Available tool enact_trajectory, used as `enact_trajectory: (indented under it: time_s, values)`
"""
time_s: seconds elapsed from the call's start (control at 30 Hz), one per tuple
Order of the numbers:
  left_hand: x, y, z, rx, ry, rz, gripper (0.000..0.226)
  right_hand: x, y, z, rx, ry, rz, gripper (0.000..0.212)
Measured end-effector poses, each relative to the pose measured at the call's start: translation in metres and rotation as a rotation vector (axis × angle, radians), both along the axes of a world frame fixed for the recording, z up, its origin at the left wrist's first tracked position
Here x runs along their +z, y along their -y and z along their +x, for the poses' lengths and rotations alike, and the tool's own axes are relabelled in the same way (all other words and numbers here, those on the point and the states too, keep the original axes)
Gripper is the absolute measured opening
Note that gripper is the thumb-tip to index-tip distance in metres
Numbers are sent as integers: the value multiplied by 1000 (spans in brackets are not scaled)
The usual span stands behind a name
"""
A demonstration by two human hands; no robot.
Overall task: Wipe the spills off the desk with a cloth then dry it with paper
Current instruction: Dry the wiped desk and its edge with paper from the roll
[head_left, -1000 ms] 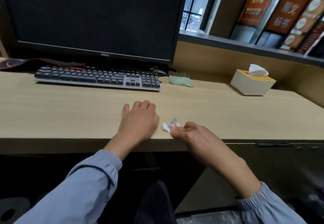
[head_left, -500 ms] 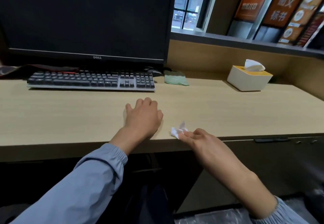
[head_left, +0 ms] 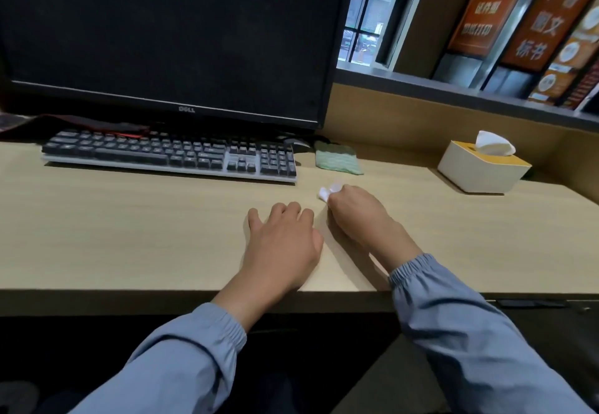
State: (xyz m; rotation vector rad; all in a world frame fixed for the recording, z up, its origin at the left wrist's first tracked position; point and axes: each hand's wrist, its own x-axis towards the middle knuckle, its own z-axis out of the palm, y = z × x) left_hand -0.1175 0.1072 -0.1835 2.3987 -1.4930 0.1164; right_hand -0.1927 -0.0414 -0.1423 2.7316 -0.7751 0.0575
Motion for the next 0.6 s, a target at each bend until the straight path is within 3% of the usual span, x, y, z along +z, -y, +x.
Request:
enact_trajectory:
  time_s: [0.07, 0.3, 0.47, 0.6]
  values:
    - [-1, 0, 1, 4, 3, -1, 41, -1, 26, 27, -11, 8, 25, 25]
    - [3, 0, 2, 6, -11, -2, 42, 5, 61, 75, 5, 22, -21, 42]
    - [0, -1, 1, 1, -23, 4, 46, 7, 87, 46, -29, 18, 91, 40]
    - [0, -1, 0, -5, -14, 0, 46, 10, 91, 22, 2, -1, 9, 37]
